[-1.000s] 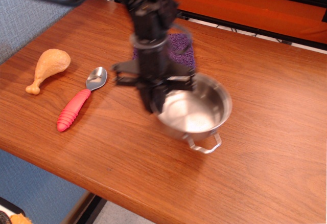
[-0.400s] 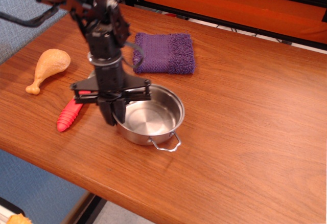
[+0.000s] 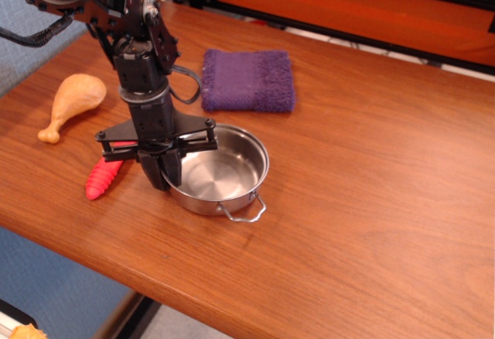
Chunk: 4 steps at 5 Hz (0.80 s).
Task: Place the pan next to the spatula
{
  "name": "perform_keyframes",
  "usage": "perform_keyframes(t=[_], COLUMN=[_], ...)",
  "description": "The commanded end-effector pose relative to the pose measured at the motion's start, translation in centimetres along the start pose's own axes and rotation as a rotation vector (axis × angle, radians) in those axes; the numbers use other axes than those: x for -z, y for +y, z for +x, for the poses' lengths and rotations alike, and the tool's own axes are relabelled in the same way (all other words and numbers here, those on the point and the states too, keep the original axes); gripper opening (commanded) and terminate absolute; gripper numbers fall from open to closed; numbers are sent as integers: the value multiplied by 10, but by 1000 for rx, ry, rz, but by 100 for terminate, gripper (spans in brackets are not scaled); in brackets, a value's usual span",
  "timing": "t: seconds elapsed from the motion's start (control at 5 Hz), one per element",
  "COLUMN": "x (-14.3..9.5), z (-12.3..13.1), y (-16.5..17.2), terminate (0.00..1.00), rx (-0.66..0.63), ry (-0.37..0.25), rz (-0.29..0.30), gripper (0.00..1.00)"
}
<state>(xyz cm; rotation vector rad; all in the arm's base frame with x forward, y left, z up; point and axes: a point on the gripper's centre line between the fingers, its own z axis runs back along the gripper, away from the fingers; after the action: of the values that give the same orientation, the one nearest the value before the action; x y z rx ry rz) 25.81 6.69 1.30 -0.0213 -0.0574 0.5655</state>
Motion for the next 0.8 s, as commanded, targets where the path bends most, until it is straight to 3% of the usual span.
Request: perform_keyframes(t=[0.0,0.2,0.4,0.6], x=[-23,-46,-67,-79], z=[3,9,8,-7], y=[1,-10,-38,-73], terminate=[0,0,0,0], rx=[15,35,227,435], ry=[-23,-83,-120,-168], rz=[-20,4,47,-7], gripper=[100,100,100,100])
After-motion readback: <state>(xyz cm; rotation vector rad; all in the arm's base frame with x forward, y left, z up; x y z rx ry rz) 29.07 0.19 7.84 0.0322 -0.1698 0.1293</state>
